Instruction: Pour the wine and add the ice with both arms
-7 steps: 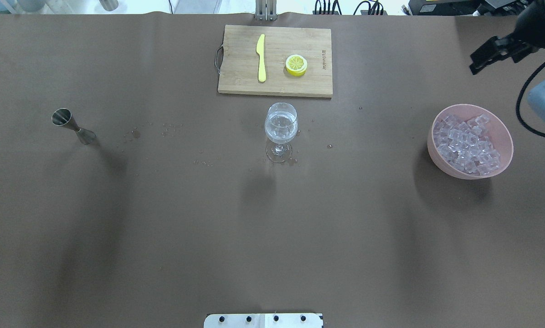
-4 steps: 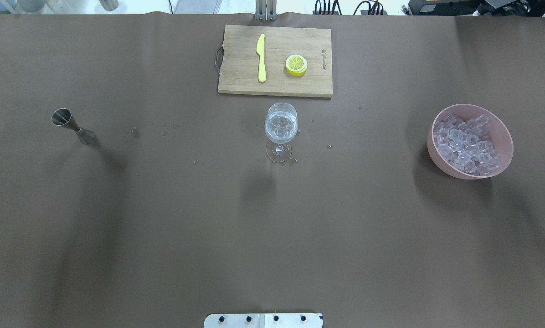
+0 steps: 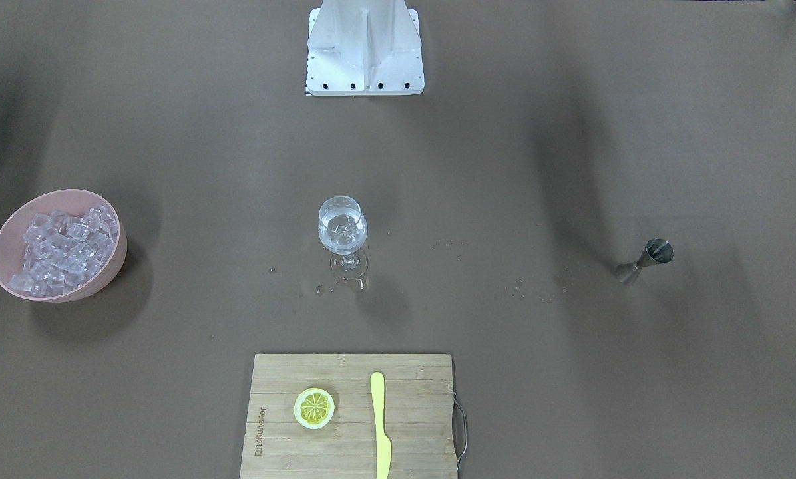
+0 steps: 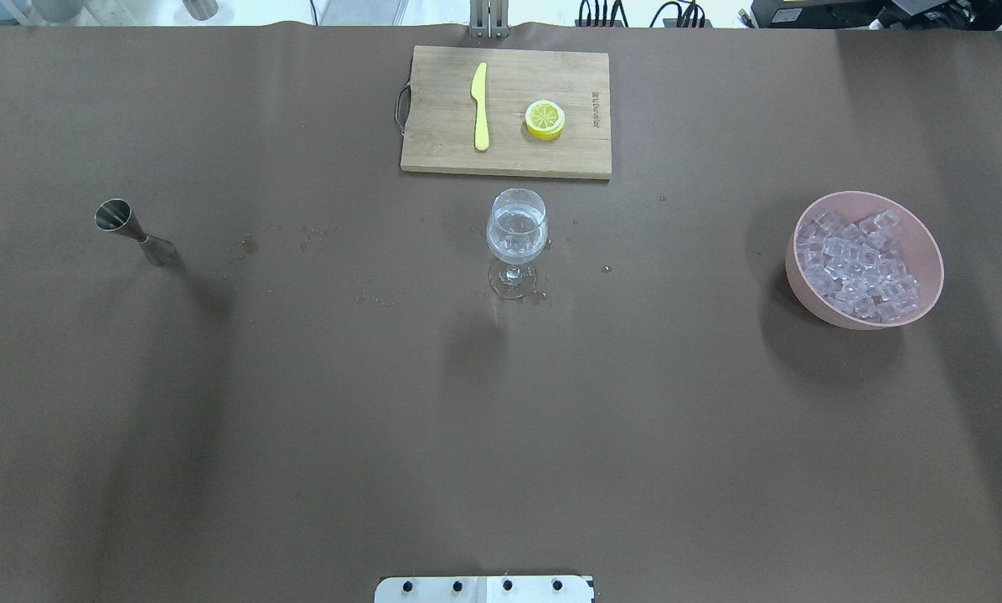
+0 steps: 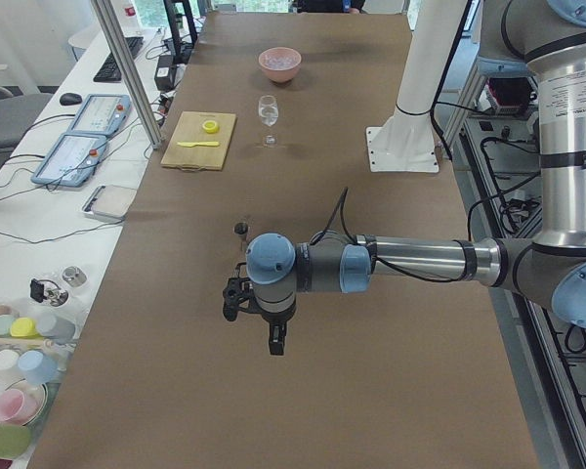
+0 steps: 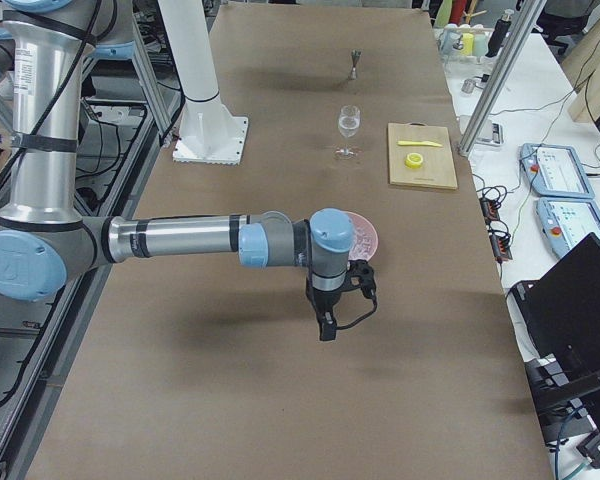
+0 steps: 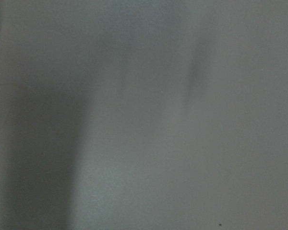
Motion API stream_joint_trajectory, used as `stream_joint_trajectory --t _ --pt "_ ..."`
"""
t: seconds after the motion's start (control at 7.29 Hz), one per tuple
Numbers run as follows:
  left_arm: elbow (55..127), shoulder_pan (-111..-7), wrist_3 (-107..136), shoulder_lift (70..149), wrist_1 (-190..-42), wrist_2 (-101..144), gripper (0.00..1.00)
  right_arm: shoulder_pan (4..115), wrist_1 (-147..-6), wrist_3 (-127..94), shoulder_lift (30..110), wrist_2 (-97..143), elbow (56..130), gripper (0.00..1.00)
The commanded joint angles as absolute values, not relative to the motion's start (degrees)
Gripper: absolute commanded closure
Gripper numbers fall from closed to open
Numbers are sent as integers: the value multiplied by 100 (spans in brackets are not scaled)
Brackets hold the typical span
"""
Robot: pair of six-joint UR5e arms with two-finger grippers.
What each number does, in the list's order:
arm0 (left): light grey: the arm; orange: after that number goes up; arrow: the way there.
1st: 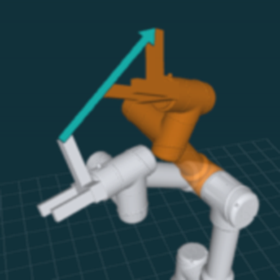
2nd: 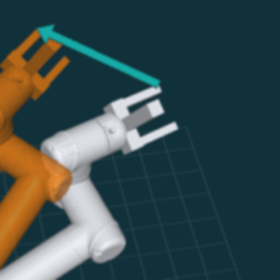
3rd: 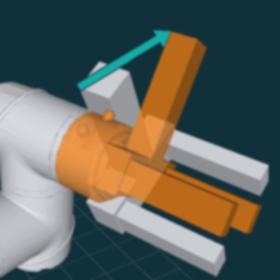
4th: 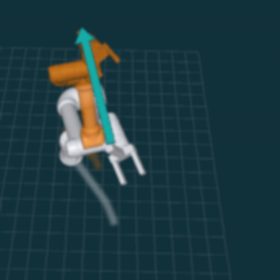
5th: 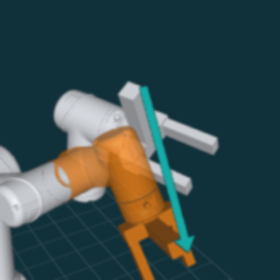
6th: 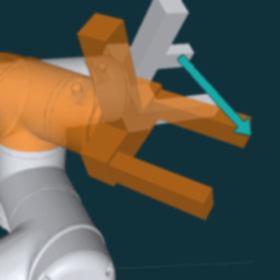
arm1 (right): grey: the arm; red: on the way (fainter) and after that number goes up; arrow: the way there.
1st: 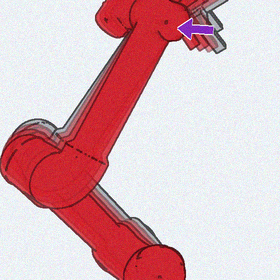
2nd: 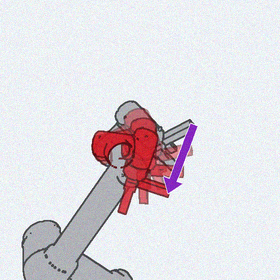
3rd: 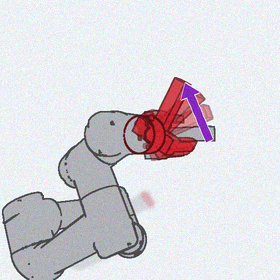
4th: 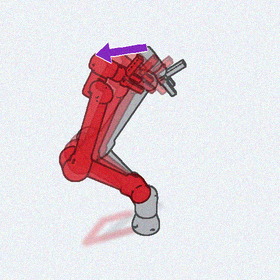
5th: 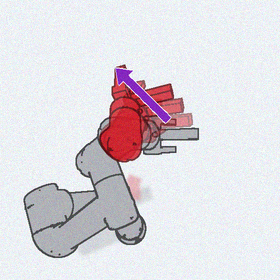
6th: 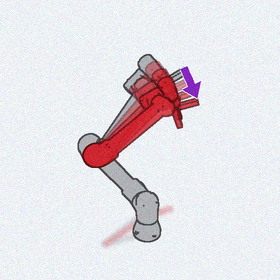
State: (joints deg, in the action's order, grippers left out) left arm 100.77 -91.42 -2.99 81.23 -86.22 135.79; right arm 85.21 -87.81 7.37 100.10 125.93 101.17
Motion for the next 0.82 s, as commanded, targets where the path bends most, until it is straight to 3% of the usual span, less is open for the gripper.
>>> stream_joint_trajectory --t 0.0,0.69 --pt "10072 -9132 -299 8121 -8622 13579 2 8552 -8420 765 10187 12577 9827 0" --pt "10081 -9141 -299 8121 -8631 13579 2 8780 -8402 756 10125 12656 9834 0"
